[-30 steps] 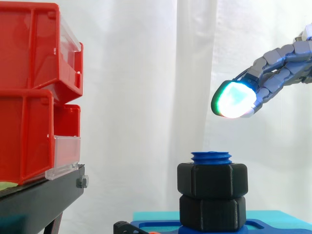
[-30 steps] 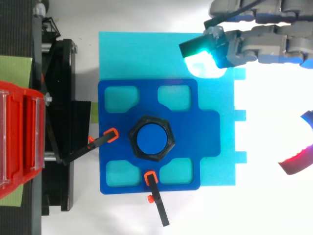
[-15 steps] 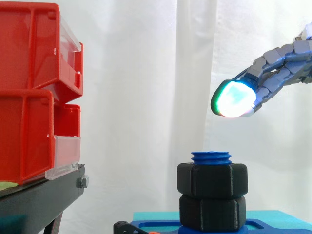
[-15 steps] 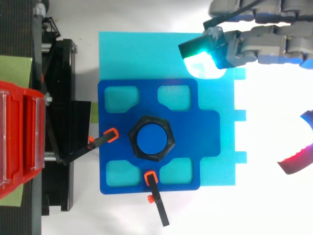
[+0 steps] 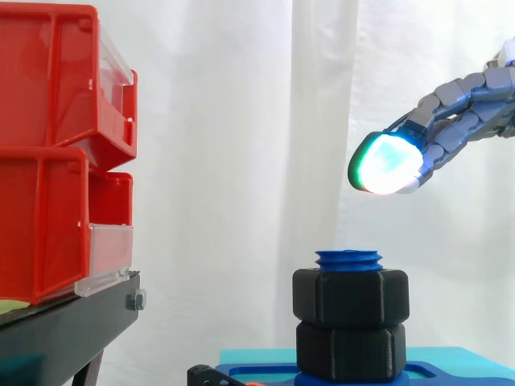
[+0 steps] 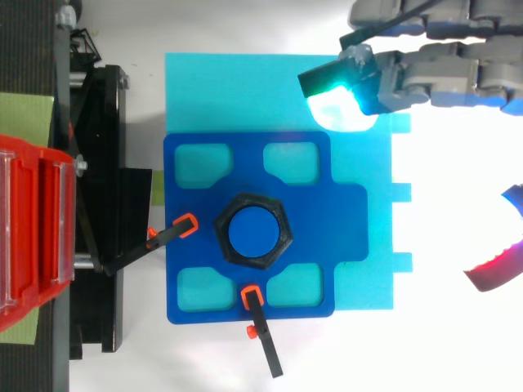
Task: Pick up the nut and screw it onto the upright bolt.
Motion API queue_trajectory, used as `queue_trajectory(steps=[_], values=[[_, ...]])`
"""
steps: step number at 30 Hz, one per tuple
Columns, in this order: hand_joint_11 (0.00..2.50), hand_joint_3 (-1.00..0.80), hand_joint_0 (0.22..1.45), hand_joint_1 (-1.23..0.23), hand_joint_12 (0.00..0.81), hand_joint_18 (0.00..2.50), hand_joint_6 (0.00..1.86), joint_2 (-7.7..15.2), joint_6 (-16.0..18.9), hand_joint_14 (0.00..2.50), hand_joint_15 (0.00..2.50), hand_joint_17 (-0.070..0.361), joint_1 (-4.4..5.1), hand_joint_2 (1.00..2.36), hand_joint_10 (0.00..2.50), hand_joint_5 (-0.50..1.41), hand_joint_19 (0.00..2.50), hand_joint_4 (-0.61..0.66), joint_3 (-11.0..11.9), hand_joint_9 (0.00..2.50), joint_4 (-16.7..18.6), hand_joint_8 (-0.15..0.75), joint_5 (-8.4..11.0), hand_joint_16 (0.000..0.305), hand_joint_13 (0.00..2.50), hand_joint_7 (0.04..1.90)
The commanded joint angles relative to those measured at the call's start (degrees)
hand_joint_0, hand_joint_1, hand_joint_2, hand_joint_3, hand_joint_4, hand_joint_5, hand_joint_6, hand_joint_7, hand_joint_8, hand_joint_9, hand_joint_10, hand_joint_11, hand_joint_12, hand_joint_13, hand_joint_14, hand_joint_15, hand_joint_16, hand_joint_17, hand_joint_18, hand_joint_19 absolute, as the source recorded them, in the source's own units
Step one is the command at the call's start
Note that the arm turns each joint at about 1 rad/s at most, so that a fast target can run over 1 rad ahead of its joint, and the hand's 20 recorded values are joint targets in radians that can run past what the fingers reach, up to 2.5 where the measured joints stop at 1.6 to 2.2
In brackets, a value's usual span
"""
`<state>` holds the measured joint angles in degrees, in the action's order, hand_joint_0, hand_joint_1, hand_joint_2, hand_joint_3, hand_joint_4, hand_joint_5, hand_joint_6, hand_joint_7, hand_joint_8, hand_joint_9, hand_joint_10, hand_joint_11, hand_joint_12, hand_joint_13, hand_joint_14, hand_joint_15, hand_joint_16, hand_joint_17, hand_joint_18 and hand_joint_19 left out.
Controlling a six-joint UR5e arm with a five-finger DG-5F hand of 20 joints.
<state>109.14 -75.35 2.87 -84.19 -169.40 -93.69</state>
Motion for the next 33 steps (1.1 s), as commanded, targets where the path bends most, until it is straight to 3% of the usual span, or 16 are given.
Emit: queue_trajectory(steps=[1,33], values=[[0.0,-0.5,0.48,-0.34,0.394,0.0,0.5,0.02,0.03,0.0,0.0,0.121,-0.06,1.0,0.0,-0.23,0.0,0.2,0.08,0.04,-0.06,0.246,0.0,0.054,0.0,0.63],[0.0,-0.5,0.49,-0.35,0.387,0.0,0.5,0.02,-0.06,0.0,0.0,0.119,-0.06,1.0,0.0,-0.23,0.0,0.22,-0.01,0.07,-0.06,0.246,0.0,0.053,0.03,0.61]])
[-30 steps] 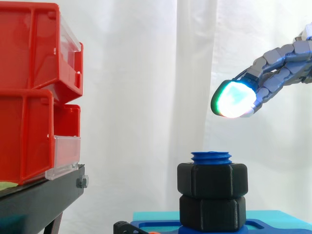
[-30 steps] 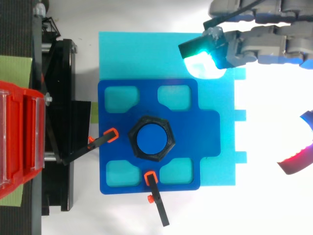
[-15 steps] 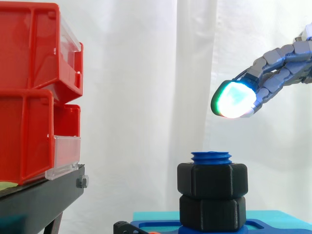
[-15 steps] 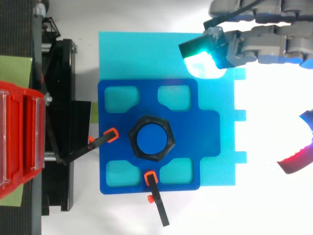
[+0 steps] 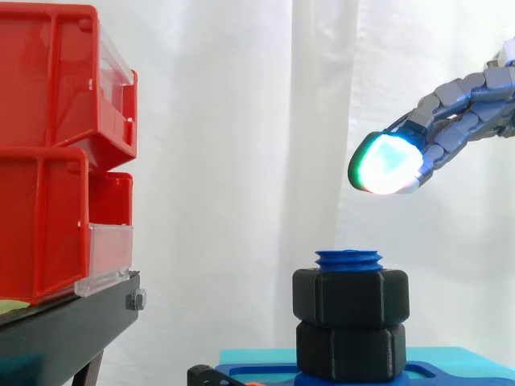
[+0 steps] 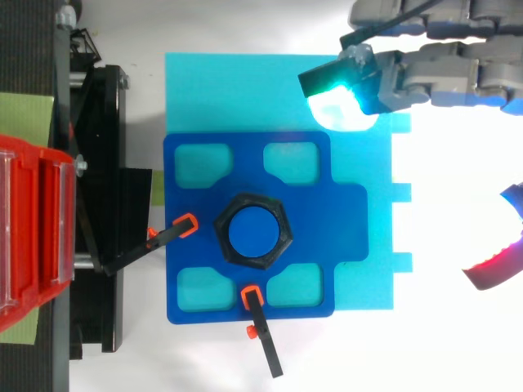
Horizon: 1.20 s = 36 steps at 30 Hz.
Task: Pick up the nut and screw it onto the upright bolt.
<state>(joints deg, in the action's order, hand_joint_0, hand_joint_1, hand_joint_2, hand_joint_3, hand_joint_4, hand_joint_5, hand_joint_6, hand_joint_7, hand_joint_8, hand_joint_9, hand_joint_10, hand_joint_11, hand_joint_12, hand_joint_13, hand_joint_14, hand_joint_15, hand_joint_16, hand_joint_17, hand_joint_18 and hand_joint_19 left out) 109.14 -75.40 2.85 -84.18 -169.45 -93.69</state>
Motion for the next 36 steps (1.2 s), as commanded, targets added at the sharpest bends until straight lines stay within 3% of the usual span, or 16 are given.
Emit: queue_trajectory(steps=[1,36], values=[[0.0,-0.5,0.49,-0.35,0.387,0.0,0.5,0.02,-0.01,0.0,0.0,0.119,-0.04,1.0,0.0,-0.23,0.0,0.21,-0.02,0.07,0.0,0.246,0.0,0.053,0.03,0.63],[0.0,-0.5,0.49,-0.36,0.384,0.0,0.5,0.02,-0.01,0.0,0.0,0.119,-0.04,1.0,0.0,-0.22,0.0,0.22,-0.02,0.08,0.0,0.245,0.0,0.053,0.04,0.6]])
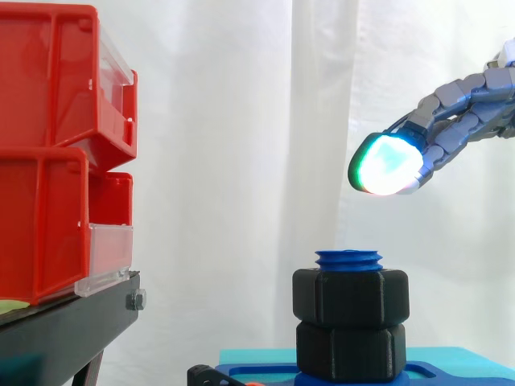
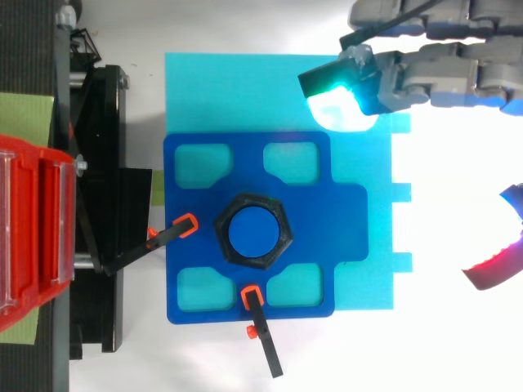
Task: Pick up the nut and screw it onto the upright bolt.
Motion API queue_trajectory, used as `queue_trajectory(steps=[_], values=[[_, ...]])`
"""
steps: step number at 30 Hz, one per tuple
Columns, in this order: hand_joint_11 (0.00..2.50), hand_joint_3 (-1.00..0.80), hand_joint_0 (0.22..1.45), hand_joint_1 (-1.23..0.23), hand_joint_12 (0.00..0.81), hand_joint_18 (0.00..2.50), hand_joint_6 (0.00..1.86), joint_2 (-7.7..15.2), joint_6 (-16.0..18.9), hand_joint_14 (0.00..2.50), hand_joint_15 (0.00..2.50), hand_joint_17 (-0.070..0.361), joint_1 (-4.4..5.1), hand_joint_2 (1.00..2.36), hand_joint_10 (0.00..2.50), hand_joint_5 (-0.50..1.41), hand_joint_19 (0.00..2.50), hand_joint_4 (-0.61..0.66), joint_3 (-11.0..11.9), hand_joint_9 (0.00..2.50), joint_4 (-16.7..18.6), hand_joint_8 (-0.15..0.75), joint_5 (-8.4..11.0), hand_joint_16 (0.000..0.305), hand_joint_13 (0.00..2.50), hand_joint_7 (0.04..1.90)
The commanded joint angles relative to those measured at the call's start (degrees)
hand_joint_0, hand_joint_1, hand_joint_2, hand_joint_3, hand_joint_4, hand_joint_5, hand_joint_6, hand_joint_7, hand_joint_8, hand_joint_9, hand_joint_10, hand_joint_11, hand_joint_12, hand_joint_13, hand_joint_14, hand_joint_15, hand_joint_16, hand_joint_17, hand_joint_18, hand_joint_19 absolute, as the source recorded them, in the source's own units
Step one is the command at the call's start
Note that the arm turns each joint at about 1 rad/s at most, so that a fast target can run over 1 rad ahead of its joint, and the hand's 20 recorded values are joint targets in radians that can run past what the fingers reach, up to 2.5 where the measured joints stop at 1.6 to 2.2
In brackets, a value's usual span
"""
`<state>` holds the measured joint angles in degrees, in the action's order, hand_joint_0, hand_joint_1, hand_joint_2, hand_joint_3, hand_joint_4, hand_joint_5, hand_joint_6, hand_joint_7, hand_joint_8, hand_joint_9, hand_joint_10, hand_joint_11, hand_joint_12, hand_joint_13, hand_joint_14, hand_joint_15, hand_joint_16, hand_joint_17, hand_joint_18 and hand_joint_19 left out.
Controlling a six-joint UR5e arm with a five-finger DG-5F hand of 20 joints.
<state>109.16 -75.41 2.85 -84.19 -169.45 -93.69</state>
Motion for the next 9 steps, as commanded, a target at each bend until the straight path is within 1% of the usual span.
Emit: queue_trajectory(steps=[1,3,6,9], values=[[0.0,-0.5,0.49,-0.36,0.384,0.0,0.5,0.0,0.0,0.0,0.0,0.118,0.05,1.0,0.0,-0.23,0.0,0.23,-0.01,0.07,0.0,0.245,0.0,0.053,0.04,0.63],[0.0,-0.5,0.49,-0.35,0.384,0.0,0.5,0.0,0.0,0.0,0.0,0.119,0.05,1.0,0.0,-0.23,0.0,0.22,-0.01,0.06,0.0,0.244,0.0,0.053,0.04,0.64],[0.0,-0.5,0.49,-0.36,0.383,0.0,0.5,0.0,0.0,0.0,0.0,0.119,-0.04,1.0,0.0,-0.23,0.0,0.22,-0.01,0.08,0.0,0.245,0.0,0.053,0.04,0.6],[0.0,-0.5,0.49,-0.36,0.382,0.0,0.5,0.0,0.0,0.0,0.0,0.119,-0.04,1.0,0.0,-0.23,0.0,0.22,0.08,0.07,0.0,0.246,0.0,0.053,0.04,0.65]])
